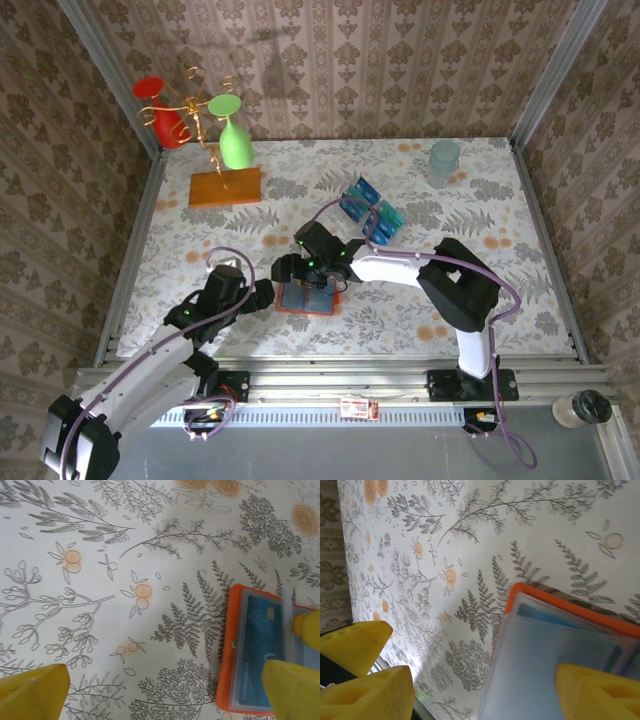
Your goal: Put the credit cards into the card holder
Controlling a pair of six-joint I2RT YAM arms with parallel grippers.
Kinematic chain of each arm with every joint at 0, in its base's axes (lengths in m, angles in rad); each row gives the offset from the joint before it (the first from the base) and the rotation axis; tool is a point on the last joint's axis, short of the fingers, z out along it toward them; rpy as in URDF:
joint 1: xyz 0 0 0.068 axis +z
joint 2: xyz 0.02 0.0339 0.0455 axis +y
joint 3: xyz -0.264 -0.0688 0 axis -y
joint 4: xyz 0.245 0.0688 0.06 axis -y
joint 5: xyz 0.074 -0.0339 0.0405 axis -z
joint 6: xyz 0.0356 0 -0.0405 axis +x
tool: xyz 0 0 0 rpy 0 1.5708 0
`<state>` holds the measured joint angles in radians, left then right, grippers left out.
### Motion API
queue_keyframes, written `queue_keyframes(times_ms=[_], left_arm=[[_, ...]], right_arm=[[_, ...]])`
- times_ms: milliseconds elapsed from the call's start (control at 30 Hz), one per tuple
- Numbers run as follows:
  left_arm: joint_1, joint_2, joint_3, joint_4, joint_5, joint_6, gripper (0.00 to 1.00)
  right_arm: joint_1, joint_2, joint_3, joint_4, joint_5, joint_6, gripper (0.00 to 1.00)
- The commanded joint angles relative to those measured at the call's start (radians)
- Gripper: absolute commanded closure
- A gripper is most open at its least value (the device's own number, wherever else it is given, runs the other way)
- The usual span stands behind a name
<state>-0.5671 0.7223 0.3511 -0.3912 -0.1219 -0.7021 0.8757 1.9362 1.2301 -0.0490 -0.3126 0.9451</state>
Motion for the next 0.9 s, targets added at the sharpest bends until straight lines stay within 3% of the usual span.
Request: queue_keyframes(times_ms=[0,533,867], left_arm=[[0.019,-0.026,0.002,0.041,0.036,0.006,0.0],[0.027,0.002,0.02,0.02,0.067,0.029,0.0],[0.026,0.078,0.047,0.079,0.094,0.034,0.0]], right_arm=[[0.026,0.053,0.011,0.002,0.003,0.023,0.24],[0.016,0.066,-0.001,0.049,-0.056,0.024,0.26],[-0.034,-0.05,-0.074,0.055,-0.073,-0.016,0.26]])
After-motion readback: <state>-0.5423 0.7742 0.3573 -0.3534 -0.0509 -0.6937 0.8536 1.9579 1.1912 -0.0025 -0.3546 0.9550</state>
